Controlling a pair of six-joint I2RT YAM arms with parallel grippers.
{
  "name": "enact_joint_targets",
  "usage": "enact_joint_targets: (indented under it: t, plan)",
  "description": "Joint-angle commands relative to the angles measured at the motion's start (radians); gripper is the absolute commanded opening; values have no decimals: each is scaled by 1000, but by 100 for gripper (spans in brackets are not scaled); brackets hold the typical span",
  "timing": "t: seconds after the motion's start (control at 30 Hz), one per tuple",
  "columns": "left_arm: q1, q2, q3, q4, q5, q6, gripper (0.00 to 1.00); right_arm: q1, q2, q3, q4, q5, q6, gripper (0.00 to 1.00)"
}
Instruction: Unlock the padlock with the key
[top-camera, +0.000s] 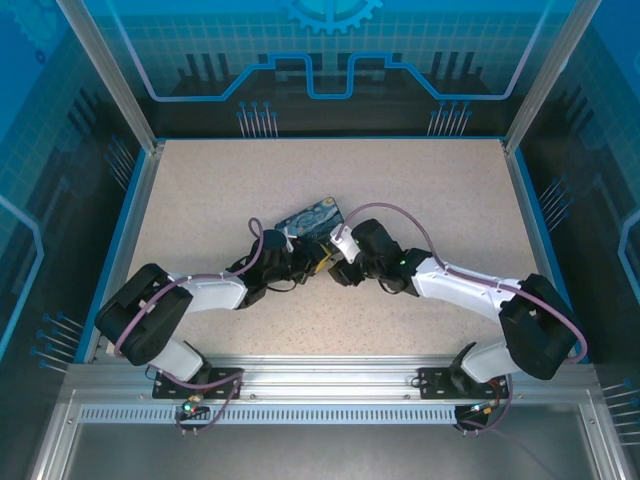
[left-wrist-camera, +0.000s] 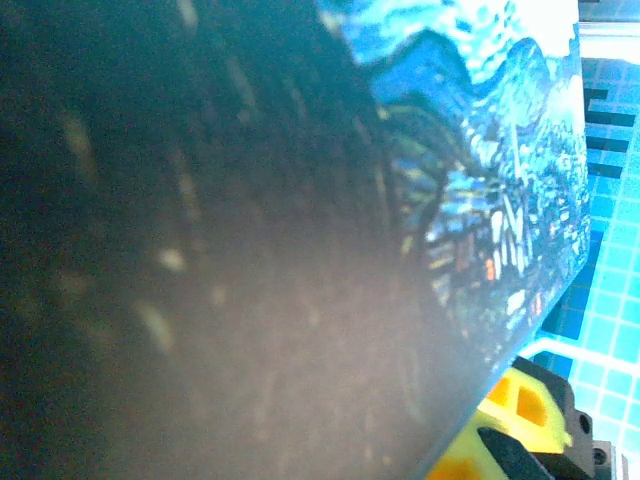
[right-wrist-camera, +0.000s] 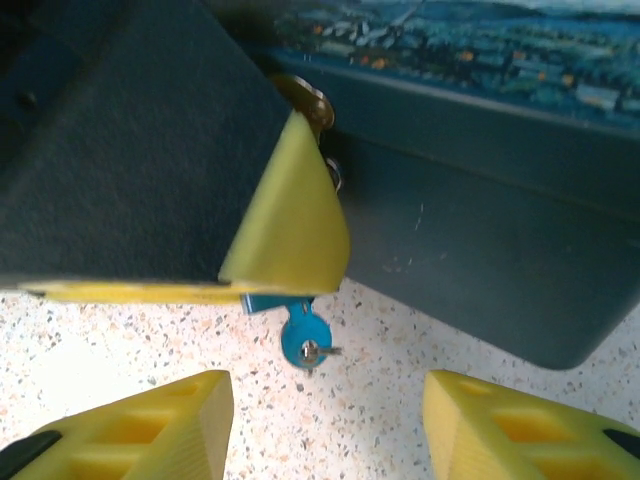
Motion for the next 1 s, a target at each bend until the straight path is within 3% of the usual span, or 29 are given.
enact_joint_targets:
  t: [0.0, 0.67, 0.97]
  plan:
    - [8, -9, 24, 7, 19, 19, 0, 22, 31, 40, -19, 13, -23, 52]
    - [8, -10, 25, 8, 22, 18, 0, 27, 98, 83, -26, 63, -51, 39]
    - [9, -8, 26, 6, 21, 19, 0, 26, 92, 94, -17, 45, -44, 23]
